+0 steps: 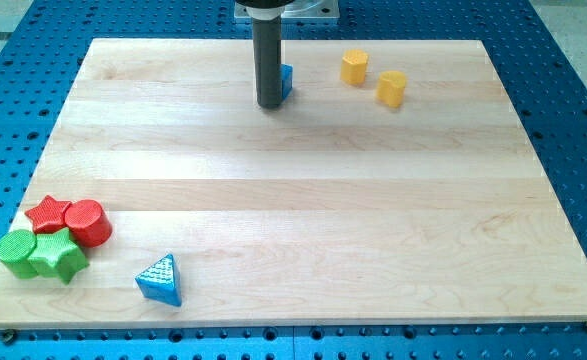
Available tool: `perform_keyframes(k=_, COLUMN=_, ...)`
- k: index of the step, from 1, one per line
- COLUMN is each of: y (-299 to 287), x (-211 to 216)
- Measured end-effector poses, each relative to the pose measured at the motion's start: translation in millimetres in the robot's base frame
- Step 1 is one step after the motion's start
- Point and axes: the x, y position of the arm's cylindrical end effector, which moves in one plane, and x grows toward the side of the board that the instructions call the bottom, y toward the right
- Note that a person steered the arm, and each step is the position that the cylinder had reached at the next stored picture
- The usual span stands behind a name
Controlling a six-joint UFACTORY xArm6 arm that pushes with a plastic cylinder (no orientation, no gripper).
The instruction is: Push the triangle into the green circle
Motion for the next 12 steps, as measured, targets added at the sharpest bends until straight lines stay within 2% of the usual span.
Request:
perform_keyframes(k=1, y=45, x=81)
perform_keyframes(k=2, y=43, x=195)
perform_keyframes(k=3, y=-48, x=258)
perform_keyframes(k=4, y=-92, x=289)
perform_keyframes(k=5, y=-128, x=277)
perform_keyframes(k=6, y=-152, x=287)
perform_keyframes(k=7, y=-151, x=288)
perform_keyframes(k=8, y=-213, x=288)
perform_keyframes(k=9, y=-250, x=288)
perform_keyframes(k=10, y=-248, x=269)
perform_keyframes(k=11, y=-206, x=230)
perform_keyframes(k=12, y=-140, x=215)
